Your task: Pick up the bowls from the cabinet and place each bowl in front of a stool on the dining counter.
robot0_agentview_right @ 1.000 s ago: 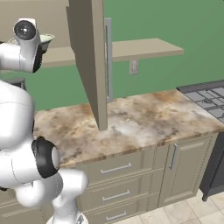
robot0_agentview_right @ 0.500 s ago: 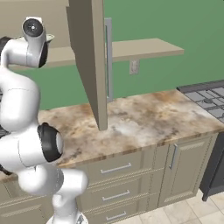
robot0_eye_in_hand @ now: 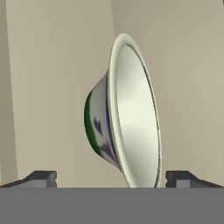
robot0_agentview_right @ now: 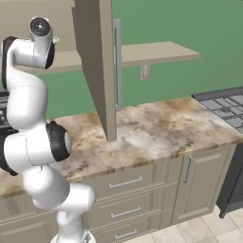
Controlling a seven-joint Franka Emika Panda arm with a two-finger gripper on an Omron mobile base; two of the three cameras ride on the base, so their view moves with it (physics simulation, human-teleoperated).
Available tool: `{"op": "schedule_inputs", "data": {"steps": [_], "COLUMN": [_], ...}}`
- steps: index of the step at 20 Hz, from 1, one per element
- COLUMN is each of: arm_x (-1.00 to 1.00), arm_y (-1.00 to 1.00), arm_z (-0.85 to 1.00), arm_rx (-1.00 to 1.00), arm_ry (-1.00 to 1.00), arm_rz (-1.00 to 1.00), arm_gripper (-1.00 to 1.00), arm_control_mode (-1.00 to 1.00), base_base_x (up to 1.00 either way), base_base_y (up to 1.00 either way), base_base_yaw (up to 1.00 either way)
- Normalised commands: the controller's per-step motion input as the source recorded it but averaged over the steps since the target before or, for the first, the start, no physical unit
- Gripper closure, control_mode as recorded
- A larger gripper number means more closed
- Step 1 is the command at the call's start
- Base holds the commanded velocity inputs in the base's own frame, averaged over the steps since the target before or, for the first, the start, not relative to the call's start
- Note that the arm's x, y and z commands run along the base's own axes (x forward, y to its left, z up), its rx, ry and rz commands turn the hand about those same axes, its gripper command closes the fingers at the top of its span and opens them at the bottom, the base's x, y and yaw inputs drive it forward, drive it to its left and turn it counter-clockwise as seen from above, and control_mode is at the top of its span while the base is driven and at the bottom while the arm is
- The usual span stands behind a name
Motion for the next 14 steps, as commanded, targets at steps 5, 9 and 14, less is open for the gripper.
{"op": "schedule_inputs", "data": {"steps": [5,9,14], "arm_x": [0.25,0.23,0.04], "arm_y": [0.14,0.10,0.01], "arm_z": [0.00,0.00,-0.12], "arm_rx": [0.00,0.00,0.00], "arm_ry": [0.00,0.01,0.06], "arm_rz": [0.00,0.00,0.01], "arm_gripper": [-1.00,-1.00,-1.00], "arm_control_mode": [-1.00,-1.00,-1.00], "base_base_x": [0.00,0.00,0.00], "base_base_y": [0.00,0.00,0.00], "base_base_yaw": [0.00,0.00,0.00]}}
